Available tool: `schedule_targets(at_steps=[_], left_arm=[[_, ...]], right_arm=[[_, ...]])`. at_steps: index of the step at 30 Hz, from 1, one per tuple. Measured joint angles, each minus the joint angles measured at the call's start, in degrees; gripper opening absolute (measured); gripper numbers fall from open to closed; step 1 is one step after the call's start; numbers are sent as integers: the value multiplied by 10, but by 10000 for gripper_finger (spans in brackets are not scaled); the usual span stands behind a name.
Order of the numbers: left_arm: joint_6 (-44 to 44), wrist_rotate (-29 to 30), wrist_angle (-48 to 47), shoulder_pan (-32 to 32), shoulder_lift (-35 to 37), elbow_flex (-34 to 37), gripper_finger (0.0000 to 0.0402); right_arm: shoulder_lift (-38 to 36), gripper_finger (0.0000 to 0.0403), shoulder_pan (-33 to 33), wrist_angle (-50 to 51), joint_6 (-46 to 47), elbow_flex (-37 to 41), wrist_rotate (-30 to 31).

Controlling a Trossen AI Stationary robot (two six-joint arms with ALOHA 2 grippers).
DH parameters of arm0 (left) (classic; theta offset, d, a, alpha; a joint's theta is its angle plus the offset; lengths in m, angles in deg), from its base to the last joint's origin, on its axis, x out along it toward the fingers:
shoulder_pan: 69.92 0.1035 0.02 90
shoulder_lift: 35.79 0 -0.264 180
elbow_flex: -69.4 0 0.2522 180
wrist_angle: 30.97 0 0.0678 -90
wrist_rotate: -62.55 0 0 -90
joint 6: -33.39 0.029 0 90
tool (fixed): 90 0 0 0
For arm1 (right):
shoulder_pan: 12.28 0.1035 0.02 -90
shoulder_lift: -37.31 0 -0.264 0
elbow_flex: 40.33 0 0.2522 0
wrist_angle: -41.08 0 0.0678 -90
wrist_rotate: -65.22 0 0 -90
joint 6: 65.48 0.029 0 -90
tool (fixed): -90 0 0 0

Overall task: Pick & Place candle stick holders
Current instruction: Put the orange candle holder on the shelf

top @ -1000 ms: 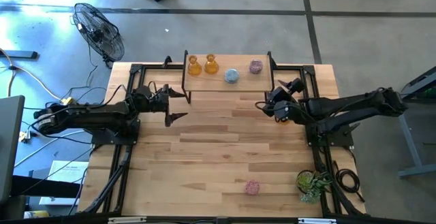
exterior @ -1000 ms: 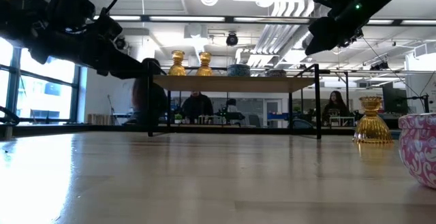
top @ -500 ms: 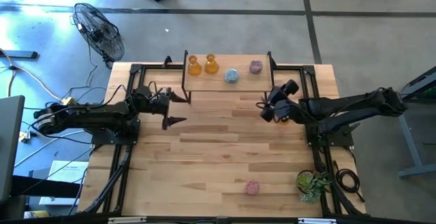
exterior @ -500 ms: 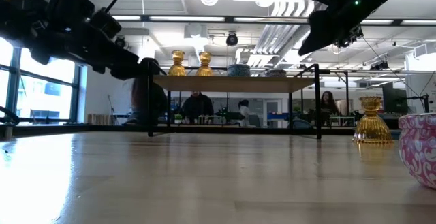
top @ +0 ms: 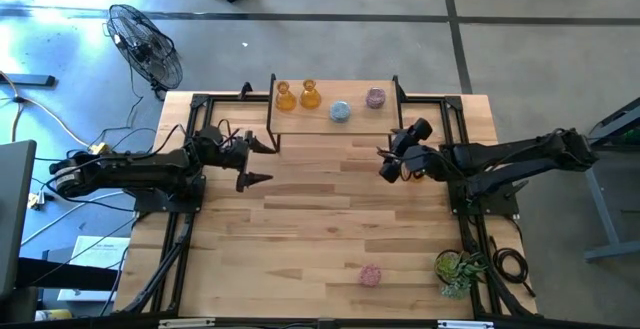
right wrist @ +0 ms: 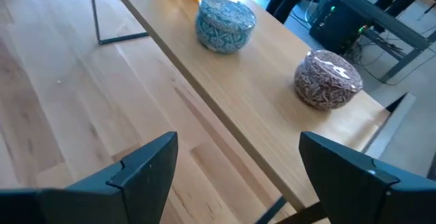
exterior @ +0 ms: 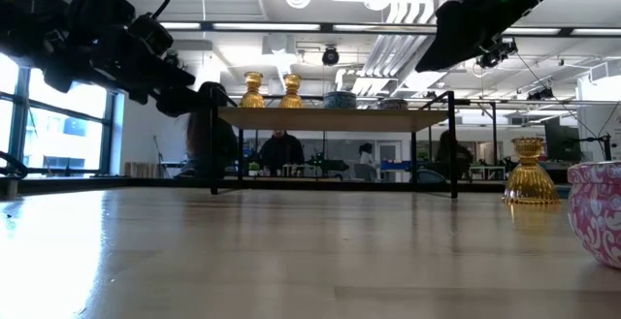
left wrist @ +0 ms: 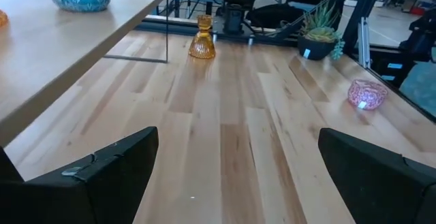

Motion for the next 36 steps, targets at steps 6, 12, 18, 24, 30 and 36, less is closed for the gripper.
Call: schedule_targets(at_steps=[6,12,18,24,30,36], left_arm=[[-4,0,-2,0,0,0,399],[-4,1,-3,0,0,0,399],[-5,1,-18,0,0,0,399],[-6,1,-21,0,0,0,399],[-6,1,-21,0,0,0,399],[-6,-4,-21,0,0,0,399]], right_arm=[[0,303,0,-6,0,0,-30],[0,303,0,-6,-1,0,-49],[0,303,0,-6,-1,0,-56],[0,303,0,-6,-1,0,-62],[0,303,0,-6,-1,0,-89],[0,303,0,-8,0,0,-108]])
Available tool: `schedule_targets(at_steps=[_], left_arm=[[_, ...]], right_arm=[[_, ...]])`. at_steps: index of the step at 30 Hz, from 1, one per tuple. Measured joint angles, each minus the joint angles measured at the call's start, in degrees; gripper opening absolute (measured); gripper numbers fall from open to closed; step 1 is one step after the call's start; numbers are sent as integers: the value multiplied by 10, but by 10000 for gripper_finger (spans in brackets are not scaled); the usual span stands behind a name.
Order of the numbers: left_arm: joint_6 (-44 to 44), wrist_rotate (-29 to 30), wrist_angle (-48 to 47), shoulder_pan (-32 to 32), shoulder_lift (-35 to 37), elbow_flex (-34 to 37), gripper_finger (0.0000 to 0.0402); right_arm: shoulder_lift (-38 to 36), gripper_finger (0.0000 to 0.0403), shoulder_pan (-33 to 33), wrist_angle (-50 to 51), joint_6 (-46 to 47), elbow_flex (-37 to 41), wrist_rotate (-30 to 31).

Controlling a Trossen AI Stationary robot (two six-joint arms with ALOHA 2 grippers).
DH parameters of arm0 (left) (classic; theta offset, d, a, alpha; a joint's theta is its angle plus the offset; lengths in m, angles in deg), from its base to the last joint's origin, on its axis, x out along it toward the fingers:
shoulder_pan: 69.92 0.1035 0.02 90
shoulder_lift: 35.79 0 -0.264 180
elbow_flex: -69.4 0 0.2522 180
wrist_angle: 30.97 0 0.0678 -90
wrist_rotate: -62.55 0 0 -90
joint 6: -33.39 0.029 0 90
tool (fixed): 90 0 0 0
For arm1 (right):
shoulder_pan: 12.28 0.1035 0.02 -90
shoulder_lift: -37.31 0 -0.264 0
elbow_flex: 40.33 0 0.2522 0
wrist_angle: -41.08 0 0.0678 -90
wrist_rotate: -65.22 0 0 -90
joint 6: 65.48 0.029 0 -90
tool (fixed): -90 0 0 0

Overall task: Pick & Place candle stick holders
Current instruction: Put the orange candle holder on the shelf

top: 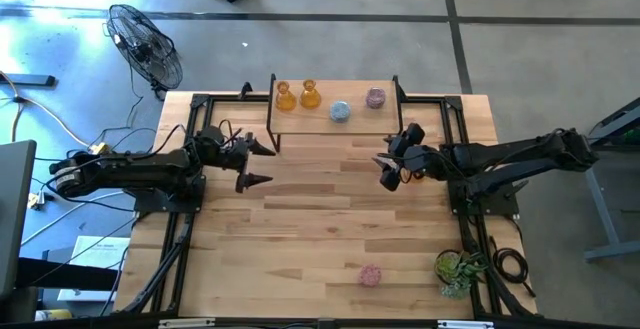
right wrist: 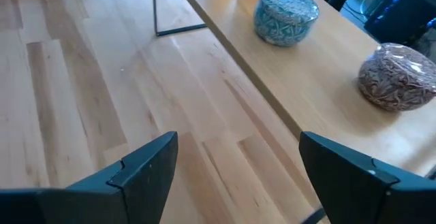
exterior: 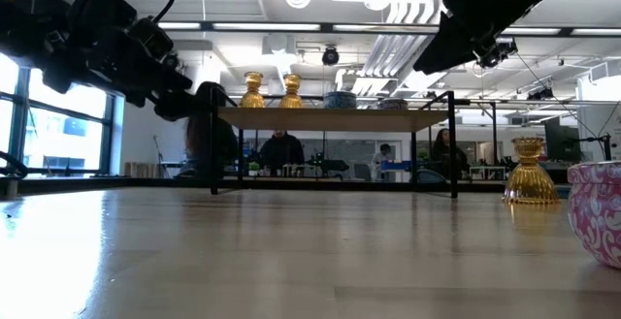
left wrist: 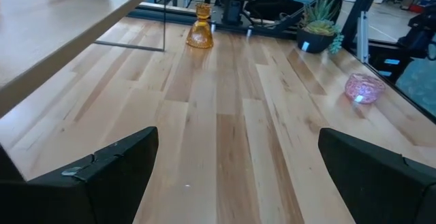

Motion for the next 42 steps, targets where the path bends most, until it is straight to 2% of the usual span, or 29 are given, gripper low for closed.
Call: schedule_targets(at_steps=[7,10,19,24,31,34,42], left_arm=[[-1,-39,9,0,0,0,399],[-1,-45,10,0,0,0,399],[-1,-45,5,0,0,0,399],[0,-44,5,0,0,0,399],[0,-43,0,0,0,0,399],[0,-43,0,0,0,0,399],[0,-42,-1,0,0,0,399]], right_arm=[[0,303,0,-38,1,0,-81],[0,303,0,-51,1,0,-98],[-3,303,0,-30,18,0,-38],[-17,303,0,15,64,0,-47],[-84,303,0,158,227,0,-71],[-119,303,0,207,269,0,-77],[-164,303,0,233,295,0,-136]])
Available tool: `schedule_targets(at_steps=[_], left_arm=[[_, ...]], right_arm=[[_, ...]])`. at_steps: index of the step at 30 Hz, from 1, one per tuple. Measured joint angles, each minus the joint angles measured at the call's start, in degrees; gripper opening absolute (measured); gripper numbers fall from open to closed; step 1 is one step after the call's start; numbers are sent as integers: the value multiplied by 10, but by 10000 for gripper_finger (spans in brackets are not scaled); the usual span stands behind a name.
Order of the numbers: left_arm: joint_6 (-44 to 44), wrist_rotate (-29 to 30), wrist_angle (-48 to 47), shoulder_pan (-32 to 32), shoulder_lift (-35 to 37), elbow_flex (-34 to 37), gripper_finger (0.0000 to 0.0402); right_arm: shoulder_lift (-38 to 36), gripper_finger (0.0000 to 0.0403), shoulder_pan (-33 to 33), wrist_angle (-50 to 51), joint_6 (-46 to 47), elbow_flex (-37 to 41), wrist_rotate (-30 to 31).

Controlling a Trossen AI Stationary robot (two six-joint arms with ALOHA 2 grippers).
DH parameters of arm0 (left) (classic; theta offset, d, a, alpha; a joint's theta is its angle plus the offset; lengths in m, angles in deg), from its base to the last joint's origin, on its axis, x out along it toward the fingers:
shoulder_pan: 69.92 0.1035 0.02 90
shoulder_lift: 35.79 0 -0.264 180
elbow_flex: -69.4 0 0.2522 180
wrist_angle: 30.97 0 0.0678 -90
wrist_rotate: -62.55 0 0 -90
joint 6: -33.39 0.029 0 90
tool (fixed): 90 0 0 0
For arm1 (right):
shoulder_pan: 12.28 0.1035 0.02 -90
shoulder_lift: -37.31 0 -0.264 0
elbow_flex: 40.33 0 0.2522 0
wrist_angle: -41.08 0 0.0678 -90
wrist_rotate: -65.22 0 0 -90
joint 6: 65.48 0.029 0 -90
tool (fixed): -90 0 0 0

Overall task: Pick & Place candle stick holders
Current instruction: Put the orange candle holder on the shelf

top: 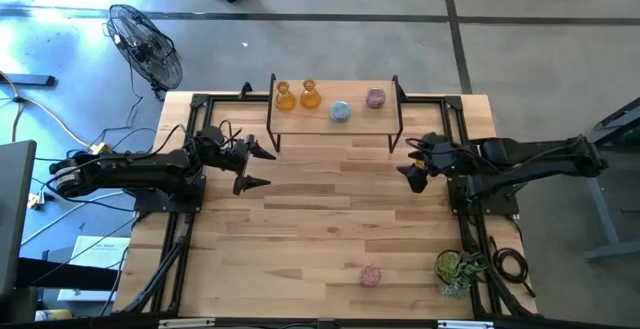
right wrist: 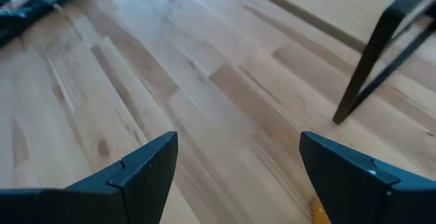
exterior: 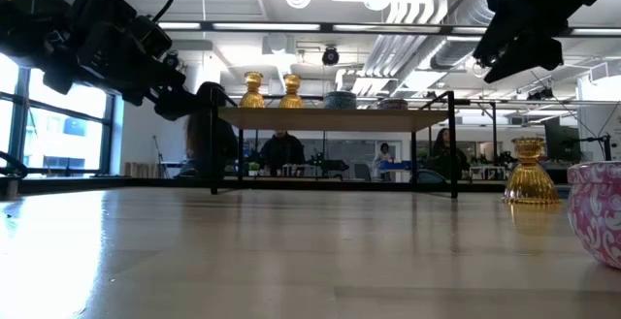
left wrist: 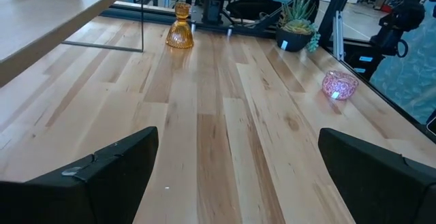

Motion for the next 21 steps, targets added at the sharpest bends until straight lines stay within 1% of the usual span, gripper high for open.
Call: schedule_targets(at_steps=[4,10,15,19,21], left_arm=[[0,12,-2,0,0,0,399],[0,30,-13,0,0,0,399],[1,31,-12,0,0,0,399],[2,31,-12,0,0,0,399],[2,31,-12,0,0,0,399]], right_arm=[[-1,303,0,41,20,0,1],[5,303,0,125,109,0,25],[25,303,0,146,168,0,39],[50,303,0,156,197,0,37],[66,303,0,179,226,0,30]])
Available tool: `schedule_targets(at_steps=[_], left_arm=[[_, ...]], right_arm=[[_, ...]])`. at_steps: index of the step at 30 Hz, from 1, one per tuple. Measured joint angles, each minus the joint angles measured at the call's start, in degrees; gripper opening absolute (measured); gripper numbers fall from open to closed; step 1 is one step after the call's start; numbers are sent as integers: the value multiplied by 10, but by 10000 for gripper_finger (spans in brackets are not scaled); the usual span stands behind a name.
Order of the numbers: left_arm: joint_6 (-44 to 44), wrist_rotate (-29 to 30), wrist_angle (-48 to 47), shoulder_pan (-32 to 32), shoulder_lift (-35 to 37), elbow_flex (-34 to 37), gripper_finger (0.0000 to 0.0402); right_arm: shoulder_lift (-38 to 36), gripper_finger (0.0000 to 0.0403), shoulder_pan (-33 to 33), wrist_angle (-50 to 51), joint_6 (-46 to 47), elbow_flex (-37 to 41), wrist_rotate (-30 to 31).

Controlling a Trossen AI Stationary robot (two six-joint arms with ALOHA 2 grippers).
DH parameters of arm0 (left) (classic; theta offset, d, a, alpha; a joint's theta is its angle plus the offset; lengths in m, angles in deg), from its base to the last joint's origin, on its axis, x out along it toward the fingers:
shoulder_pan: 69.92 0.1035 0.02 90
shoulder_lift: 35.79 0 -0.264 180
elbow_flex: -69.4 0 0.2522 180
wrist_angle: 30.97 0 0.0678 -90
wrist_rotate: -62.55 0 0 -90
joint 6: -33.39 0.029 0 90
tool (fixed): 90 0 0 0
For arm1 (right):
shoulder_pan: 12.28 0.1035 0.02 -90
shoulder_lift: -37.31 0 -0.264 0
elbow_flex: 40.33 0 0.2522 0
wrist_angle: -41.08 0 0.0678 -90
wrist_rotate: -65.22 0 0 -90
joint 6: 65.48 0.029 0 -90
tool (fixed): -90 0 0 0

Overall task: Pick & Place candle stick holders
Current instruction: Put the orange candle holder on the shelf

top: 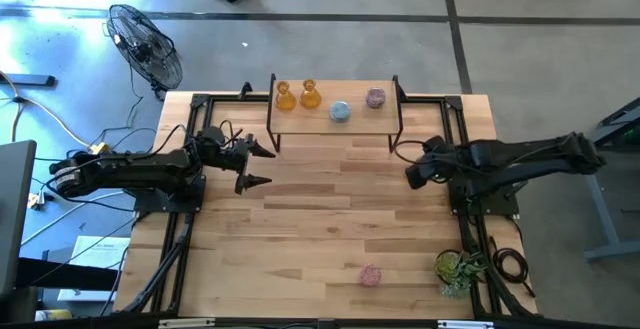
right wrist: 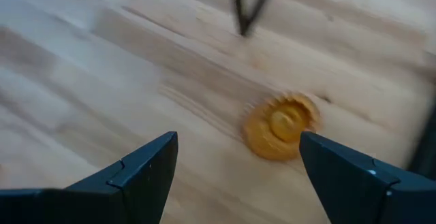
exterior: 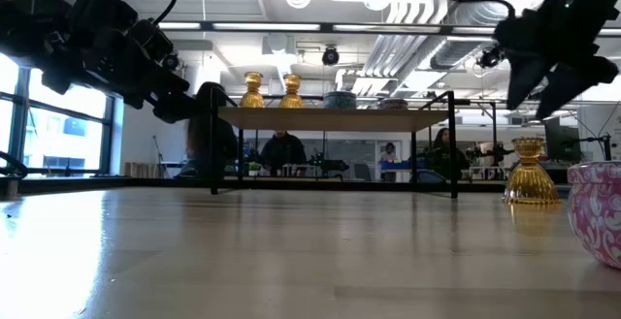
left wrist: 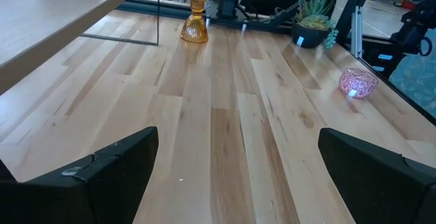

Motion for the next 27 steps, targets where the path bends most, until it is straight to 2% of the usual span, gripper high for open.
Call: schedule_targets(at_steps=[7,13,18,27], left_arm=[[-2,0,0,0,0,0,399],[-2,0,0,0,0,0,399],[-2,0,0,0,0,0,399],[-2,-1,0,0,0,0,399]], right_arm=[[54,303,0,71,54,0,-9],[77,303,-7,51,32,0,-2],[82,303,-41,53,19,0,17],[82,303,-61,50,-6,0,-2]])
